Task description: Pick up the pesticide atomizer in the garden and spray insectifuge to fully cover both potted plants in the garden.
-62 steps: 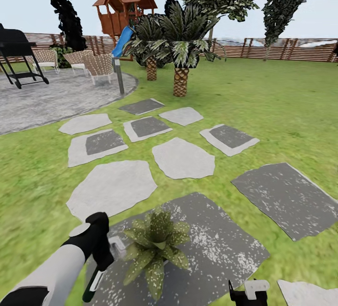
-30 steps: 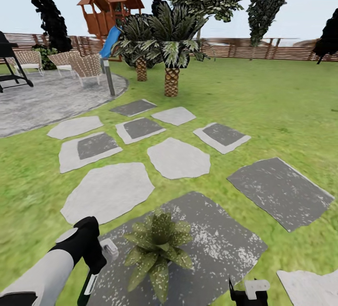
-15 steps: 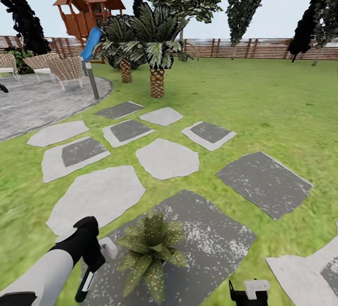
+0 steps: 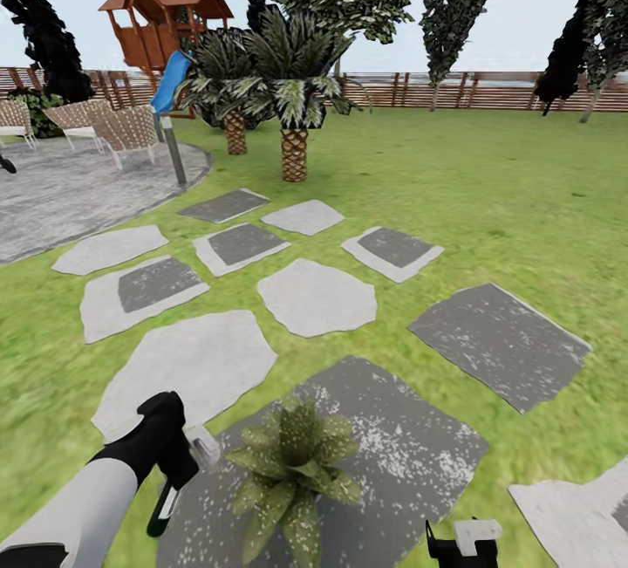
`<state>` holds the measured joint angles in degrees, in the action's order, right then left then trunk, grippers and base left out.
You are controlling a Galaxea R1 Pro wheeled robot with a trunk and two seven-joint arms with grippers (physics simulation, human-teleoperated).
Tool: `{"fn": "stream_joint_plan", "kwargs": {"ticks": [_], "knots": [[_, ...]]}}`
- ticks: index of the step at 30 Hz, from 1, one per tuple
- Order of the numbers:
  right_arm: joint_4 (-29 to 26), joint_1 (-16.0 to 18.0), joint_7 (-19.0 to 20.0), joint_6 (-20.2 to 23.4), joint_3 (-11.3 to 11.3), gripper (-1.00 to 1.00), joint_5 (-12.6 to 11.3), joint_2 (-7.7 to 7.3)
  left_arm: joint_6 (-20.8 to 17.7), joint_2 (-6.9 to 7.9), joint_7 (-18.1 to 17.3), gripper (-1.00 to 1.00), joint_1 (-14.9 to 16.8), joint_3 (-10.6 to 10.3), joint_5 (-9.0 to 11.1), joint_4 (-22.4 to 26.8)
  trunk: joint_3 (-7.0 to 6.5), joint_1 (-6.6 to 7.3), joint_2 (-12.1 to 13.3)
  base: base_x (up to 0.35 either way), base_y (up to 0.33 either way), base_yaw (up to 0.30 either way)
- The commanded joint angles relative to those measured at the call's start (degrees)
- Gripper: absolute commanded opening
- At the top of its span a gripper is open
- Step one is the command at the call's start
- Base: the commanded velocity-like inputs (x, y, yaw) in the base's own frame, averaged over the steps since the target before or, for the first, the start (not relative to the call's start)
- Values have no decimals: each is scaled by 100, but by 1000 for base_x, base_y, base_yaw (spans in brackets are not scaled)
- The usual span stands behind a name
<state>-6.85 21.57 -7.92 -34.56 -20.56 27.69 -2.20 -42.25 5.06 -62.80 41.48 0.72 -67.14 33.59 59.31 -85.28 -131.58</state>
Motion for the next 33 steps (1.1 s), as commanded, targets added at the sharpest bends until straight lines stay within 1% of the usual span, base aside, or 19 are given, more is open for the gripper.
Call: {"fn": "stream_joint_plan", "kwargs": {"ticks": [1, 5, 9, 13, 21, 26, 33], "knots": [[9, 5, -43, -16, -18, 100, 62, 0, -39, 2, -39, -100, -3, 18, -27, 24, 5, -1, -2, 219, 206, 0], [9, 5, -43, -16, -18, 100, 62, 0, -38, -8, -39, -100, -8, 16, -27, 33, 5, -1, -2, 91, 82, 0], [9, 5, -43, -16, -18, 100, 62, 0, -38, -55, -39, -100, -8, 14, -27, 16, 5, -1, -2, 8, 7, 0], [9, 5, -43, -16, -18, 100, 62, 0, -38, -65, -39, -100, -8, 4, -27, -23, 5, -1, -2, -28, 0, 0], [9, 5, -43, -16, -18, 100, 62, 0, -38, -66, -39, -100, -8, -2, -27, -46, 5, -1, -2, -279, -73, 0], [9, 5, -43, -16, -18, 100, 62, 0, -38, -73, -39, -100, -8, 6, -27, -45, 5, -1, -2, -273, -165, 0], [9, 5, -43, -16, -18, 100, 62, 7, -38, -75, -39, -100, -8, 11, -27, -45, 5, -1, -2, -62, -261, 16]]}}
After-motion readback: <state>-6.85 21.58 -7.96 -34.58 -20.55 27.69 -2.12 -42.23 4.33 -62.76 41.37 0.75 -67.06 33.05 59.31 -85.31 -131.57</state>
